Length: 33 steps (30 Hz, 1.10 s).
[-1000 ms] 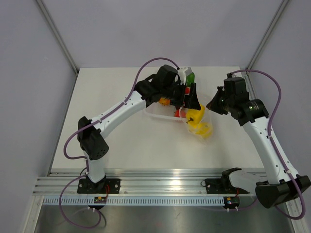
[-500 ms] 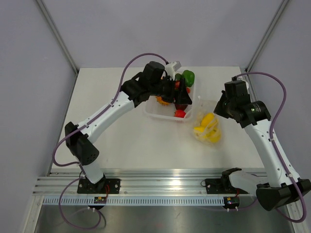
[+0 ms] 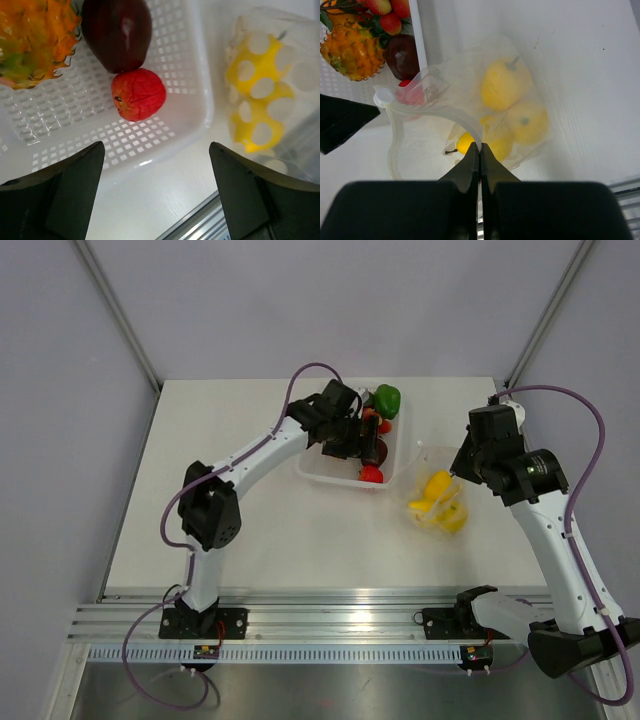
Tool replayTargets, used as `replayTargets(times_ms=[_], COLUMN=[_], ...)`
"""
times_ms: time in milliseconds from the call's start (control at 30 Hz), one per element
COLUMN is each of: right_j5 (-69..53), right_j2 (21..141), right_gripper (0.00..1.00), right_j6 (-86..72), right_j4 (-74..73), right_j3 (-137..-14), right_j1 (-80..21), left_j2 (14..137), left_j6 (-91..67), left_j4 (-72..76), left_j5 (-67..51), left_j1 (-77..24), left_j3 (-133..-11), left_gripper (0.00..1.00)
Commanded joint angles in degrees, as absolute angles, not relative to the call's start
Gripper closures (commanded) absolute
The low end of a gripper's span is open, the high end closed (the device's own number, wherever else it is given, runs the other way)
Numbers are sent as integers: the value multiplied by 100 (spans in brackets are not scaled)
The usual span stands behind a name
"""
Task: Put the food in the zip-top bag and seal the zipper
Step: Pick up the fake fruit from the bin.
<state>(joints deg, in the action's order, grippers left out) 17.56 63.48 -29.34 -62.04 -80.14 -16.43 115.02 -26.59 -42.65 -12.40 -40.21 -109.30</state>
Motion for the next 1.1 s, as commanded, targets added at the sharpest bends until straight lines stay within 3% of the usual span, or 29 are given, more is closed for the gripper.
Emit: replayTargets(times_ms=[0,567,700,967,1067], right_j5=[1943,1318,1283,1230,1222], right_j2=[6249,6302,6311,6311,6328], right_gripper=[98,98,98,98,98], right_j6=[-2892,-2927,-2944,-2944,-2944], right_j4=[-6144,-5871,-5827,-5801,-5766], right_j3=[-8244,-8130,-8112,-8086,-8025], right_j1=[-1626,-1635,-1626,-1626,-1626], left_j2=[11837,13183,13245,12772,12236], left_j6=[-2487,-2689,-2725,-2593,-2567], left_j4=[-4360,-4289,-4228,-4237,-4201], left_j5=[-888,-694,-624,-536,-413], left_j1=[-4104,-4307,-4333,-4333,-4333], left_j3=[-11250,-11777,-11760,-11558,-11312], left_gripper=[10,12,21,53,56])
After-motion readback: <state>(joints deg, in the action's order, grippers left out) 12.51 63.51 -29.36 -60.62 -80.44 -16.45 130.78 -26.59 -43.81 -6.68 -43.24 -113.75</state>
